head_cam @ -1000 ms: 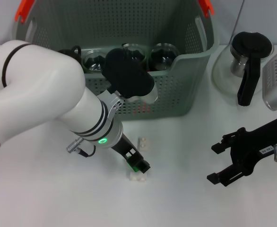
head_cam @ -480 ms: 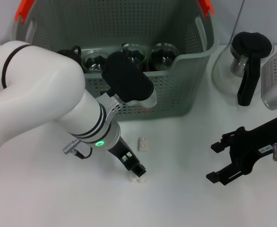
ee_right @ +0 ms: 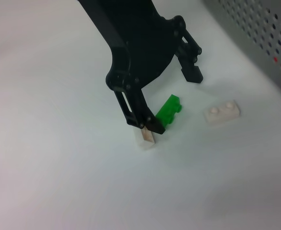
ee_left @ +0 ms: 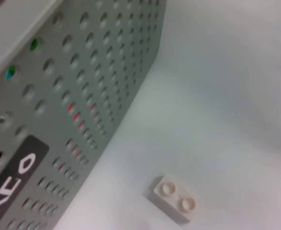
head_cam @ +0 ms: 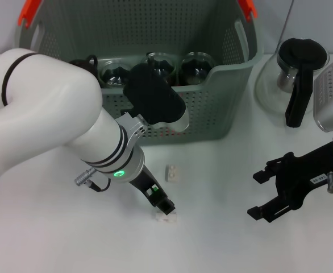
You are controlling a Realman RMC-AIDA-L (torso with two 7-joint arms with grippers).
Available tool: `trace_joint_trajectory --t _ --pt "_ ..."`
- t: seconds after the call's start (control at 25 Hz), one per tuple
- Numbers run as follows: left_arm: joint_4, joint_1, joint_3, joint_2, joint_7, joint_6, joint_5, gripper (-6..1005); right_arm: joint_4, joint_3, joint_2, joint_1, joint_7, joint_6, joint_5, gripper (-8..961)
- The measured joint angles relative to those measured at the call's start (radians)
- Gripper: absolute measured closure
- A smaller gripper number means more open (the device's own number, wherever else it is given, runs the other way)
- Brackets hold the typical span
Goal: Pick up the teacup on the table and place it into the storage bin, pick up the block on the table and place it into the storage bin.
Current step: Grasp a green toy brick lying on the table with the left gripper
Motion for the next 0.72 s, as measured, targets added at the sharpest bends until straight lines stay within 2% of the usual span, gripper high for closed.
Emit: trace_joint_trajectory --t 0.48,0.72 --pt "-0.002 -0.002 0.001 0.0 0.007 0.002 -0.005 135 0.0 0.0 0.0 0.0 0.0 0.005 0.001 8" --pt "-0.001 -0.007 0.025 -0.001 0.009 0.014 -0.007 357 0.0 0.002 0.0 0.0 0.0 0.006 0.001 8"
